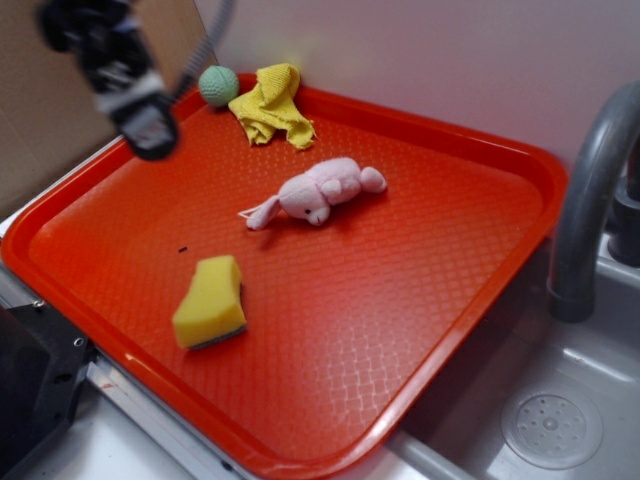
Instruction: Grab the pink bunny.
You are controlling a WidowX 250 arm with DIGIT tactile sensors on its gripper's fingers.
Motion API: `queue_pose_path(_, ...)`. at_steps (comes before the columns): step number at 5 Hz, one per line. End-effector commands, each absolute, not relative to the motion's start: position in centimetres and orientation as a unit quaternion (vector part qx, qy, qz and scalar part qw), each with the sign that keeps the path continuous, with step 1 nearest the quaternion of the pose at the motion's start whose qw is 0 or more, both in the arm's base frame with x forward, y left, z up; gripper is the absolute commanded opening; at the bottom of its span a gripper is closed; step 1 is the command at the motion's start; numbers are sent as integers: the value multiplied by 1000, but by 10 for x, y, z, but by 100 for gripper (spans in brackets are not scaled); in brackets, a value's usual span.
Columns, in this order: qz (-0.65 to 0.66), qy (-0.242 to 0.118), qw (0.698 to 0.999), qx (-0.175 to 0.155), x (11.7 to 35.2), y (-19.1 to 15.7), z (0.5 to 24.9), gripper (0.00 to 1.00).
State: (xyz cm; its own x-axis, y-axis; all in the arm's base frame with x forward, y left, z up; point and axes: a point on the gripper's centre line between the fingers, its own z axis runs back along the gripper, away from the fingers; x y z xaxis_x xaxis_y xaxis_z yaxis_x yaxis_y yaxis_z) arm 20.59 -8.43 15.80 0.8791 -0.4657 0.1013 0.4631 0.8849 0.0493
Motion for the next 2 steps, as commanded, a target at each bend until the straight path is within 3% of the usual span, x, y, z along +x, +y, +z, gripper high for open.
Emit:
queue_pose_path(1,-332,-123,935,19,244,-75,98,100)
queue_pose_path(2,-326,-132,936,22,248,-58,76,100)
